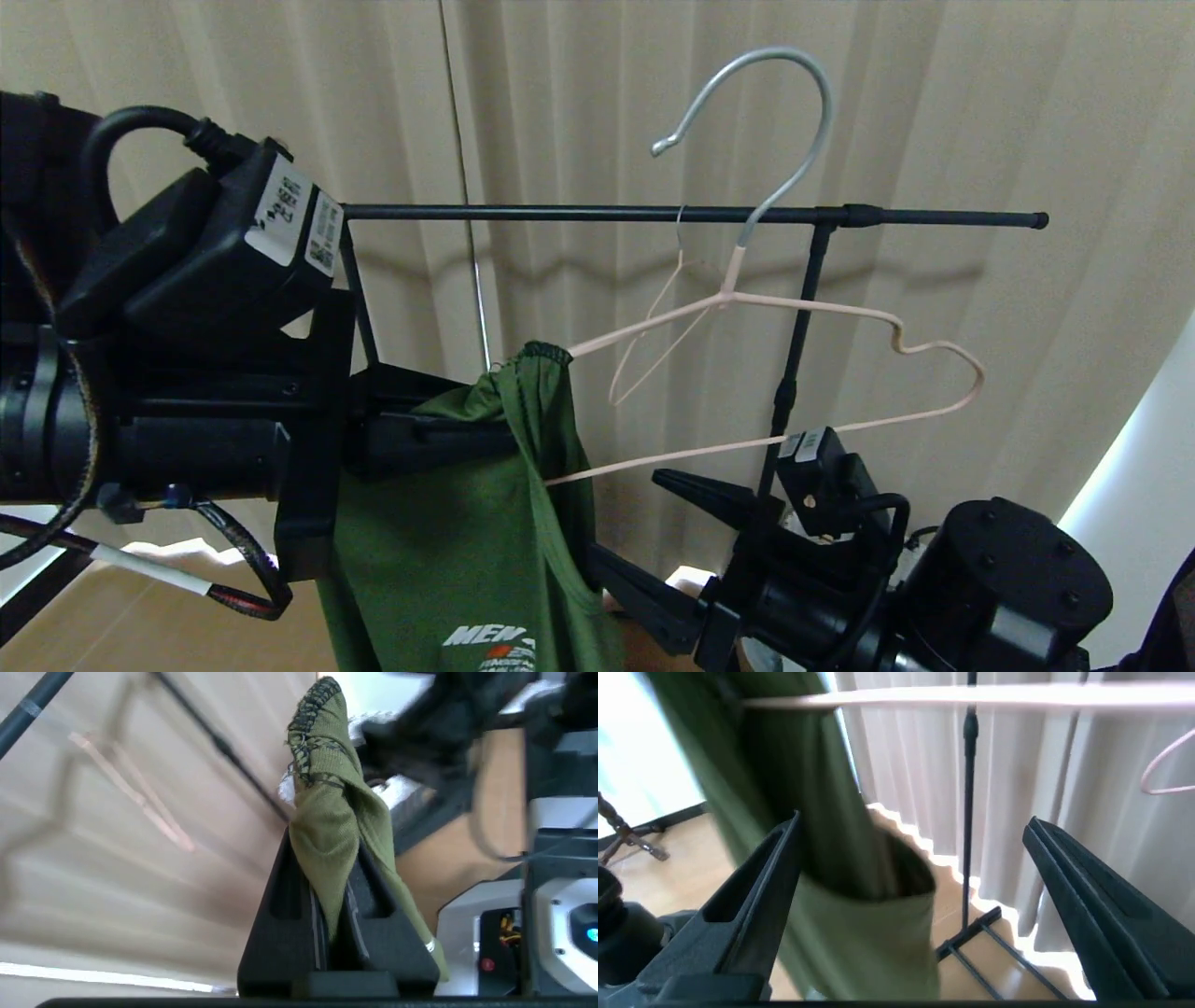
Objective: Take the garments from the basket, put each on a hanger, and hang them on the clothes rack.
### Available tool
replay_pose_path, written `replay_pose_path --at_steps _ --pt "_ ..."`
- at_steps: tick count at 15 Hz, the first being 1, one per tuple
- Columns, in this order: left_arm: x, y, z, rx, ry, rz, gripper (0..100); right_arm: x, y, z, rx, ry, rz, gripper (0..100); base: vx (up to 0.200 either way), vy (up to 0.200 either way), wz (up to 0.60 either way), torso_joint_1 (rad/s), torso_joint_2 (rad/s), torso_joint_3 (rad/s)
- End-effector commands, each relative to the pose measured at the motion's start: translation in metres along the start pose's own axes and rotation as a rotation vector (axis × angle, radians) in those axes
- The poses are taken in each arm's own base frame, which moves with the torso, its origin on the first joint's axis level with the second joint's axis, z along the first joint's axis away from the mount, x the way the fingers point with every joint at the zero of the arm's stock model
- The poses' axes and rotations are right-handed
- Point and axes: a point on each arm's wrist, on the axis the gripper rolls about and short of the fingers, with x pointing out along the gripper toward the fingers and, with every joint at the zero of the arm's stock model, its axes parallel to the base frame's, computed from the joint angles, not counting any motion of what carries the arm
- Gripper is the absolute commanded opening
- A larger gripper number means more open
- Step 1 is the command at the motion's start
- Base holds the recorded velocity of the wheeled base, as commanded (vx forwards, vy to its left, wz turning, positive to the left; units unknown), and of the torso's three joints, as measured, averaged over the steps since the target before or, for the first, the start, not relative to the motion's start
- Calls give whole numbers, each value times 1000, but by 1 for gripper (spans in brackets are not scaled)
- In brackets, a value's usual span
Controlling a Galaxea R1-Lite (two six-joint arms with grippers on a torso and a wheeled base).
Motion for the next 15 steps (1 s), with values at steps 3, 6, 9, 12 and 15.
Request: replay_pose_path --at_steps 3,6,9,12,15 --pt "1 1 2 22 -30 13 0 11 -4 -14 1 38 -6 100 0 0 0 0 0 0" --pt "-2 0 6 -13 -46 19 0 11 1 -28 0 93 5 100 0 0 0 0 0 0" --pt "-6 -3 9 -7 -63 15 0 9 1 -48 -3 166 -38 100 0 0 0 0 0 0" --pt "-8 -4 11 -11 -75 6 0 12 -3 -59 -3 200 -61 100 0 0 0 0 0 0" --pt "-9 -4 10 -18 -75 11 0 5 -3 -61 -4 219 -67 0 0 0 0 0 0 0"
